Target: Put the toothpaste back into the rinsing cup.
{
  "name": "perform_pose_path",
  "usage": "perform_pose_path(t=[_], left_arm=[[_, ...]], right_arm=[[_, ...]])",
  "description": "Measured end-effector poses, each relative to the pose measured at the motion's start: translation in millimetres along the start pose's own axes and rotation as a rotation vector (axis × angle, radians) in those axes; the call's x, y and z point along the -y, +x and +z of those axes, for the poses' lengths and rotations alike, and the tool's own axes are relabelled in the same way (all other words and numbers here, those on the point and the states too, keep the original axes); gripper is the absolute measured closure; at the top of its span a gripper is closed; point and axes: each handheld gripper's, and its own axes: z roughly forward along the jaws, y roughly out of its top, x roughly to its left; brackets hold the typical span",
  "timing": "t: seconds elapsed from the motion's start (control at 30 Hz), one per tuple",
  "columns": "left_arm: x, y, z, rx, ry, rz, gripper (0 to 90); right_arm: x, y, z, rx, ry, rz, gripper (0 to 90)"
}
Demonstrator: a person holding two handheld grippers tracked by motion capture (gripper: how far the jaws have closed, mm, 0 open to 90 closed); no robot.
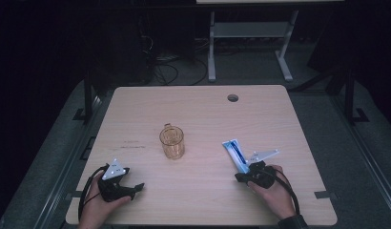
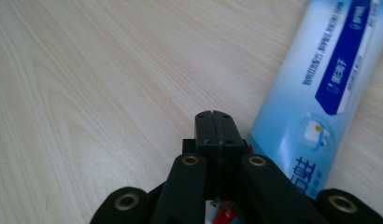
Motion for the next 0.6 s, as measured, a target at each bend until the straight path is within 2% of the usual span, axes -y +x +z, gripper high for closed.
perform_pose_path(t=[0.6], left_arm=[[0.0,0.2,0.0,-0.001,0.0,0.002,13.7]], right_arm=[[22.7,-18.3,-28.4,0.058,-0.035,0.063,90.0]])
